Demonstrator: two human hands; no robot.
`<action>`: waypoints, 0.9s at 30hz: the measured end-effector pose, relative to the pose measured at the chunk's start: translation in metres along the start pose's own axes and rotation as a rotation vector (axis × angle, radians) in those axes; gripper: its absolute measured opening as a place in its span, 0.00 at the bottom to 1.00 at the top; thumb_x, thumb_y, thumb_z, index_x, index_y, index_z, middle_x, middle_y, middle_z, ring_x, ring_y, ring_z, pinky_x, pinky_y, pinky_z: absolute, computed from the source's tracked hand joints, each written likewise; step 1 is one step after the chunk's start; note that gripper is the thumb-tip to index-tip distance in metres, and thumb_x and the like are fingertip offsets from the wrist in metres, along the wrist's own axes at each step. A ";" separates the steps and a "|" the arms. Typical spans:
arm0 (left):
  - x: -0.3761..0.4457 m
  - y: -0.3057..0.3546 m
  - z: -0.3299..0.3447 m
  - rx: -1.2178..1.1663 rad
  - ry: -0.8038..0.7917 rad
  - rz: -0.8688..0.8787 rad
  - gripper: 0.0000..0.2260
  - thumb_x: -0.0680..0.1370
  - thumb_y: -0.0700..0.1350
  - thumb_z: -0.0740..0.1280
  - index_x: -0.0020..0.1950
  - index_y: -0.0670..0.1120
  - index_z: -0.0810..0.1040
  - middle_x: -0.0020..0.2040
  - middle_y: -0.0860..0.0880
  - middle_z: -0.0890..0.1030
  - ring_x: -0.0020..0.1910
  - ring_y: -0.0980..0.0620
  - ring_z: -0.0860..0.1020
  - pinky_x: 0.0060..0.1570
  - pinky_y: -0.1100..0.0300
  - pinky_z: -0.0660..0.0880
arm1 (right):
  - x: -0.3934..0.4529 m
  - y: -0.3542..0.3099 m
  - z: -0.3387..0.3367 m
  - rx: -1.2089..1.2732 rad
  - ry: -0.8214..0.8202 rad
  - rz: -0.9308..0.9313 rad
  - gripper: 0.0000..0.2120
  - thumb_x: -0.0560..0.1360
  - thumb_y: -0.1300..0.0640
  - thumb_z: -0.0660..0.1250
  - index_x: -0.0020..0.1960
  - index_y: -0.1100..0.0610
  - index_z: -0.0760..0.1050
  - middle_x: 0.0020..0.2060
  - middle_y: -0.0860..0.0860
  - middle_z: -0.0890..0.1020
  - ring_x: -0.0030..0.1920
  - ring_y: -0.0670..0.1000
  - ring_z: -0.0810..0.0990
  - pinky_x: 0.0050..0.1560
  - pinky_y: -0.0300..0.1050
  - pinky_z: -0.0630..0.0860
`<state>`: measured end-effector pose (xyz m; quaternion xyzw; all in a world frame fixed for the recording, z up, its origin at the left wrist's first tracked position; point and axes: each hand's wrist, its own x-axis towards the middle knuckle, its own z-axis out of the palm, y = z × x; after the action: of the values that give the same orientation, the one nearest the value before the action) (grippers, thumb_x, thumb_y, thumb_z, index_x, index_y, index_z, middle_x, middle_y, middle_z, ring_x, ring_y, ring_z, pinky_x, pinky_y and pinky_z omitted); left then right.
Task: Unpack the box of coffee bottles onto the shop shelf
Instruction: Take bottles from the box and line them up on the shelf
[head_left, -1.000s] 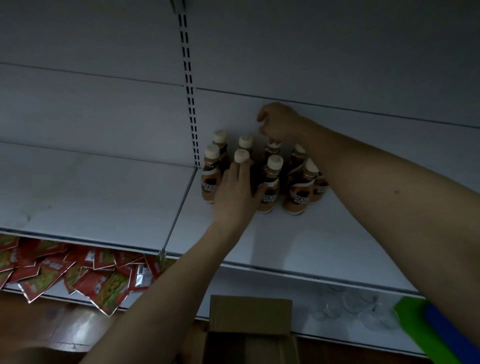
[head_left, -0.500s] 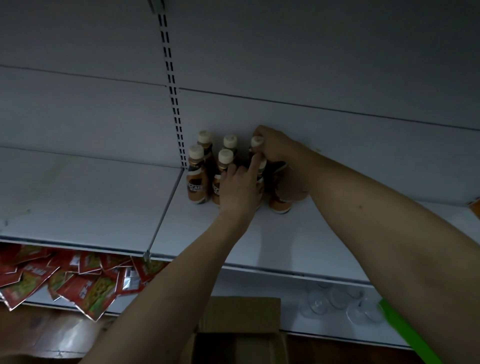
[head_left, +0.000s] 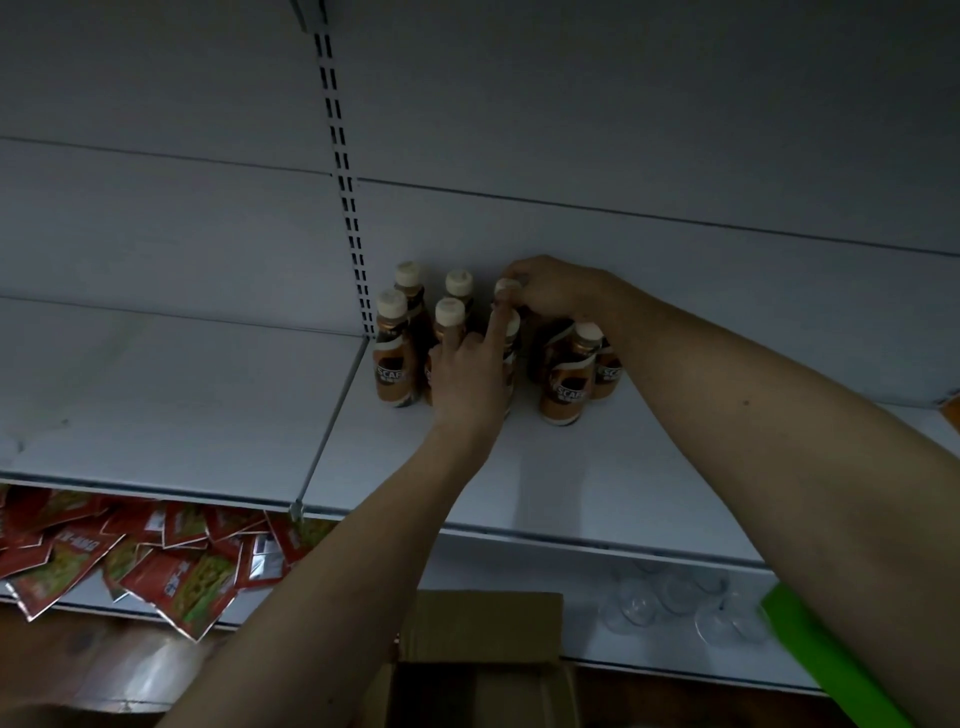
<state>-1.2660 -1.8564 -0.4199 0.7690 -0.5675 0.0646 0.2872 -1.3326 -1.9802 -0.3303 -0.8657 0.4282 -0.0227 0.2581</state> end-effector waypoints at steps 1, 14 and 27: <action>0.000 0.000 0.000 -0.008 -0.008 -0.003 0.29 0.75 0.44 0.66 0.75 0.50 0.63 0.44 0.41 0.81 0.55 0.38 0.74 0.45 0.47 0.69 | -0.001 0.000 0.000 0.014 -0.006 0.001 0.17 0.80 0.53 0.62 0.64 0.62 0.75 0.64 0.59 0.77 0.62 0.58 0.76 0.65 0.53 0.72; -0.008 0.049 0.003 -0.115 0.073 0.137 0.21 0.68 0.47 0.76 0.56 0.40 0.77 0.46 0.41 0.80 0.45 0.39 0.79 0.35 0.53 0.75 | -0.012 0.037 -0.040 -0.103 0.188 0.063 0.20 0.77 0.58 0.67 0.67 0.61 0.73 0.68 0.59 0.73 0.66 0.59 0.74 0.63 0.45 0.71; 0.013 0.076 0.022 -0.206 0.012 0.078 0.25 0.77 0.40 0.61 0.75 0.41 0.63 0.51 0.37 0.80 0.51 0.37 0.75 0.41 0.50 0.67 | -0.010 0.067 -0.021 -0.068 0.208 -0.030 0.19 0.72 0.62 0.71 0.63 0.58 0.78 0.64 0.57 0.78 0.64 0.57 0.76 0.60 0.43 0.72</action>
<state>-1.3351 -1.8932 -0.4047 0.7122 -0.5989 0.0217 0.3654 -1.3932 -2.0149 -0.3414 -0.8733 0.4402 -0.1018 0.1824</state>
